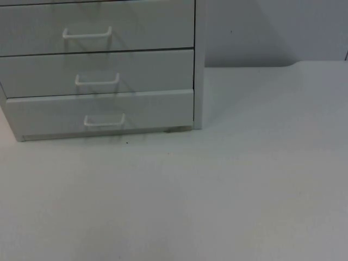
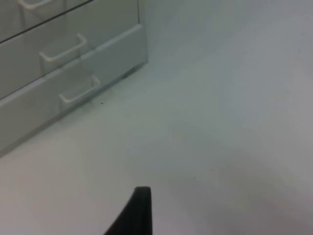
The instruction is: Open the drawer with the left hand, place the block into the drawer with the right hand, then close the drawer with the left hand.
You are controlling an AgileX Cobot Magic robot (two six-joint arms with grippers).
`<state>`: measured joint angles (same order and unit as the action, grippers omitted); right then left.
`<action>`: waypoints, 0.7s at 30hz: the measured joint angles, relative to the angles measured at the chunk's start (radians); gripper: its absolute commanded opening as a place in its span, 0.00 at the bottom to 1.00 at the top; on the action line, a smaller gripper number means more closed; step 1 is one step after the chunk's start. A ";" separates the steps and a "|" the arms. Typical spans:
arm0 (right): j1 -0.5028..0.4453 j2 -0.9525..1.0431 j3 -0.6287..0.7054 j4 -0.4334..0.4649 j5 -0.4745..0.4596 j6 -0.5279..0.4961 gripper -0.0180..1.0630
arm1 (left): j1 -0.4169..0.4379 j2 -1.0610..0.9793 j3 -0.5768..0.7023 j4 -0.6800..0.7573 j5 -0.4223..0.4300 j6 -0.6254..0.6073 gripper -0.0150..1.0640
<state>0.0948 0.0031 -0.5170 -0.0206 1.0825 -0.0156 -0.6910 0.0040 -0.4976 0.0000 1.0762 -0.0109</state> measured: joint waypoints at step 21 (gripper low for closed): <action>0.000 0.000 0.000 0.000 0.000 0.000 0.99 | 0.554 0.000 0.000 0.000 0.000 0.011 0.98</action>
<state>0.0948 0.0031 -0.5170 -0.0206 1.0825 -0.0156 -0.1366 0.0040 -0.4976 0.0000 1.0762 0.0000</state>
